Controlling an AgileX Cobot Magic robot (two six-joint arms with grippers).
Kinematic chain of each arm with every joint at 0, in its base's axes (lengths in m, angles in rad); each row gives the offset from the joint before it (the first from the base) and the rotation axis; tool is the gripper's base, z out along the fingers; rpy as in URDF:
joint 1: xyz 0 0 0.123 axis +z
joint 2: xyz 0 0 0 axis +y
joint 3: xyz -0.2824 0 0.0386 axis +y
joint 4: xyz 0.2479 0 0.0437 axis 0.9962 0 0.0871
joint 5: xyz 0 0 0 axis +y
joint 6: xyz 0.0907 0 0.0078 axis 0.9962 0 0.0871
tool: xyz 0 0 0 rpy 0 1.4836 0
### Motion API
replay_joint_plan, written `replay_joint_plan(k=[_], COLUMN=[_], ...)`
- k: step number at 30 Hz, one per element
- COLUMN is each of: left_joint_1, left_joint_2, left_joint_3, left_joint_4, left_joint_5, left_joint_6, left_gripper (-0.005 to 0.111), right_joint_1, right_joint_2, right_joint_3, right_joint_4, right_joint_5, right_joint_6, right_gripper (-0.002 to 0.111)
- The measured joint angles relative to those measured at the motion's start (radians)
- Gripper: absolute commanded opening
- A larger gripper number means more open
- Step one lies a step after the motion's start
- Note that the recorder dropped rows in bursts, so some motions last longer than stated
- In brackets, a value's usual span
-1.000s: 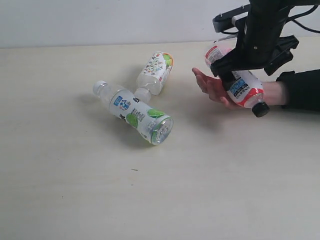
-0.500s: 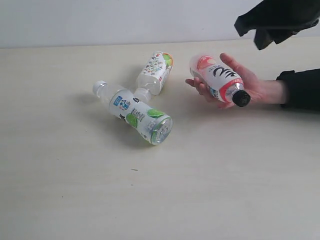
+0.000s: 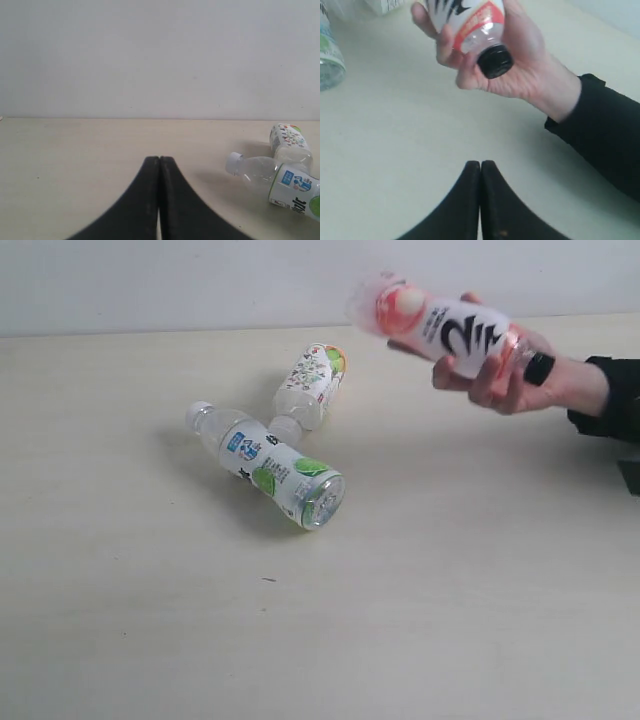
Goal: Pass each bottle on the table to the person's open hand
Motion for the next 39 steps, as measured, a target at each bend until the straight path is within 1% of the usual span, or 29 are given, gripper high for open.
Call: replay_joint_plan(k=[2,6,8,12,16,39], left_joint_1=[0.000,0.000,0.000,0.000,0.000,0.000], left_joint_2=[0.000,0.000,0.000,0.000,0.000,0.000], left_joint_3=[0.000,0.000,0.000,0.000,0.000,0.000], left_joint_4=[0.000,0.000,0.000,0.000,0.000,0.000], left_joint_5=[0.000,0.000,0.000,0.000,0.000,0.002], left_joint_6=[0.000,0.000,0.000,0.000,0.000,0.000], left_gripper=[0.000,0.000,0.000,0.000,0.000,0.000], right_joint_1=[0.000,0.000,0.000,0.000,0.000,0.000], right_joint_2=[-0.110,-0.313,-0.404,-0.515,-0.552,-0.552], right_joint_3=[0.078,0.166,0.185,0.191,0.191,0.191], right_joint_4=[0.000,0.000,0.000,0.002,0.008,0.010], right_joint_5=[-0.068,-0.151,-0.170,-0.188,-0.188,-0.190], right_joint_6=[0.002,0.008,0.008,0.008,0.008,0.028], right_gripper=[0.000,0.000,0.000,0.000,0.000,0.000])
